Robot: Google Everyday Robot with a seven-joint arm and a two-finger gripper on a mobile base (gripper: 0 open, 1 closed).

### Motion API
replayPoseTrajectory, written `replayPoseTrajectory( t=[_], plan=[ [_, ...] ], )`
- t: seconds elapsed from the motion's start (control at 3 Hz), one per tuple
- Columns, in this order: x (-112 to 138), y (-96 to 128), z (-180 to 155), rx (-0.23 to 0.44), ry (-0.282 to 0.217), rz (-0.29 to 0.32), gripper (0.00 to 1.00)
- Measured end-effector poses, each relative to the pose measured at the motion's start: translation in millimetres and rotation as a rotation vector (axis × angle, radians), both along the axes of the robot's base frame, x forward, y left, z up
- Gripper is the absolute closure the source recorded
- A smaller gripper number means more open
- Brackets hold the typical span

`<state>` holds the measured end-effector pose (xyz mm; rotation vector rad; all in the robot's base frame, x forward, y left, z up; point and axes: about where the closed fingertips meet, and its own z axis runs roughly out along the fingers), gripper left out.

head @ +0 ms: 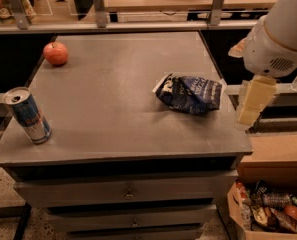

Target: Move blue chip bag near redbull can

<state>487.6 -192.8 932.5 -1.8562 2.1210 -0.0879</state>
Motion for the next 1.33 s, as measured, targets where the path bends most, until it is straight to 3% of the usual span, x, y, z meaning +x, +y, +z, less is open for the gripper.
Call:
replayPoseTrajectory(
  t=[0.67,1.0,1.33],
  plan=[
    [39.0,9.3,-48.5,-0.008,0.016,0.062,0.0],
    [49.8,17.7,-61.9,0.025,0.029,0.099,0.17],
    [56.0,30.8,-68.7,0.054,0.034,0.133,0.41]
  ],
)
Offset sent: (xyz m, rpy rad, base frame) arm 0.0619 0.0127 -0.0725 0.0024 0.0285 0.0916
